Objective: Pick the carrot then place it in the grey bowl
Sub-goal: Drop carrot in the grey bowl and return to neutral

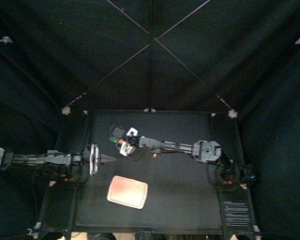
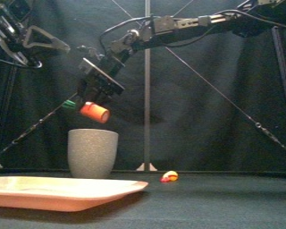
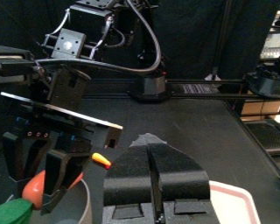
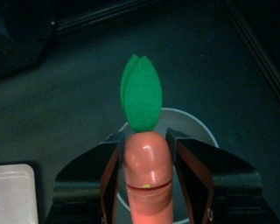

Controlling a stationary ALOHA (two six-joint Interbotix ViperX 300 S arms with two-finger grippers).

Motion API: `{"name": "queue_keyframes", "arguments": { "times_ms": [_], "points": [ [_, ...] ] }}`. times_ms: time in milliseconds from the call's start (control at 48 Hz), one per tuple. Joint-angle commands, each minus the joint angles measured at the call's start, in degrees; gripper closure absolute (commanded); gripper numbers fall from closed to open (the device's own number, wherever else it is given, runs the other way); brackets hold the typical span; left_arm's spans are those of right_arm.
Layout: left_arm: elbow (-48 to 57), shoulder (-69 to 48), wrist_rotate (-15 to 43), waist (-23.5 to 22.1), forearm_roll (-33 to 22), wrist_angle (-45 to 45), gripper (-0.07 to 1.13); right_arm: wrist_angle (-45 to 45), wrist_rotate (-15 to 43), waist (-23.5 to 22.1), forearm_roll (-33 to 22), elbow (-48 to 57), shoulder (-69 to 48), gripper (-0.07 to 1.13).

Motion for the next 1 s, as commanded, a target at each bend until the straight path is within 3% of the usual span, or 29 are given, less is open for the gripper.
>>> {"name": "queue_keyframes", "arguments": {
  "times_ms": [21,188,417,625,875,1000],
  "points": [
    [-0.8,0.0,0.0,-0.1,0.0,-0.3,1.09,0.4,0.3,-0.6,-1.2,-0.3,-2.0,0.24],
    [-0.8,0.0,0.0,-0.1,0.0,-0.3,1.09,0.2,0.6,-0.7,-1.7,-0.1,-2.2,0.08],
    [-0.8,0.0,0.0,-0.1,0.0,-0.3,1.09,-0.2,1.0,-0.4,-4.1,3.9,-8.6,0.08],
    [-0.8,0.0,0.0,-0.1,0.0,-0.3,1.09,-7.3,1.6,2.1,-4.6,19.9,-21.2,0.08],
    [-0.6,-0.1,0.0,0.0,0.0,-0.3,1.09,-23.6,9.2,4.5,-7.0,41.0,-36.3,0.08],
    [-0.5,-0.2,0.0,0.2,0.0,-0.3,1.09,-29.8,10.4,6.3,-8.9,51.6,-44.9,0.08]
  ]
}}
